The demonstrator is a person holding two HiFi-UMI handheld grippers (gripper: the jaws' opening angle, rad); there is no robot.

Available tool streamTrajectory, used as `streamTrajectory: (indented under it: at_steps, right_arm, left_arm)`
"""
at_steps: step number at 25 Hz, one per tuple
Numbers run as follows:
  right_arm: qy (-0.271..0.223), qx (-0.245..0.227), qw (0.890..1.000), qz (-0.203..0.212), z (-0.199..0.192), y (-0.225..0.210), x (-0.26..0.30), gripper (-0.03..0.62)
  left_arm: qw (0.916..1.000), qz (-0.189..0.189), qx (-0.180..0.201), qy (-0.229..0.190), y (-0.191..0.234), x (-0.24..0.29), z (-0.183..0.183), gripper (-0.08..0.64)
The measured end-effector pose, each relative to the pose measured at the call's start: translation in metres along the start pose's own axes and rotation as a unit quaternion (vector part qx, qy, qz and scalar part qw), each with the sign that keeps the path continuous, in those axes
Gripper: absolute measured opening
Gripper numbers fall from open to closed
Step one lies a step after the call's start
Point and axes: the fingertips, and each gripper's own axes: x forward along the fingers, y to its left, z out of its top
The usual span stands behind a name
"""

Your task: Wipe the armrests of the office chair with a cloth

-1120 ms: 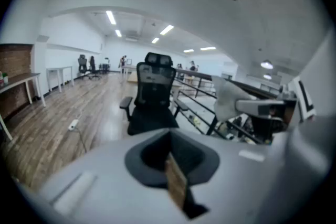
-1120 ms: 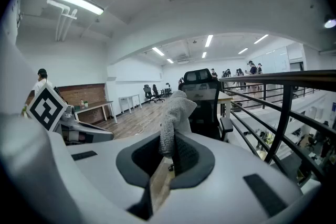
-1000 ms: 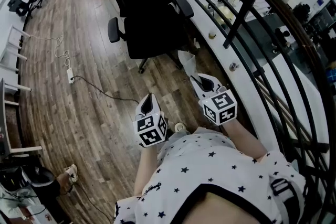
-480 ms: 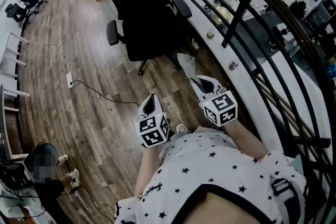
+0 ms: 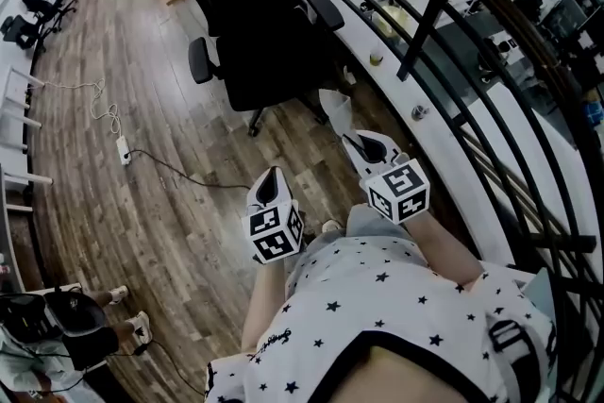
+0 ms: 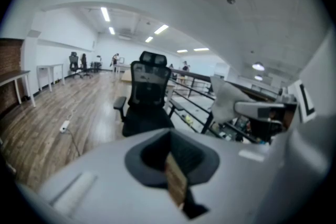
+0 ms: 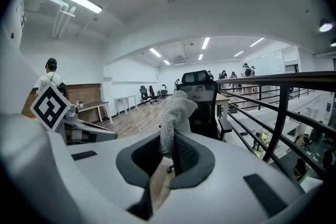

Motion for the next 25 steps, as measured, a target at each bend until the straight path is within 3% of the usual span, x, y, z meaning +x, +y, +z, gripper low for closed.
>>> streamTrajectory:
  at_steps: [13, 25]
  right_arm:
    - [0.004, 0.003, 1.0, -0.009, 0.004, -0.006, 0.021, 0.029]
    - [-0.005, 0.01, 1.0, 0.0, 0.019, -0.043, 0.064, 0.029]
  left_arm:
    - [0.9999, -0.004, -0.01, -0.001, 0.016, 0.019, 0.008, 0.006]
    - [0.9999, -0.003, -0.013, 0.012, 0.02, 0.07, 0.025, 0.006]
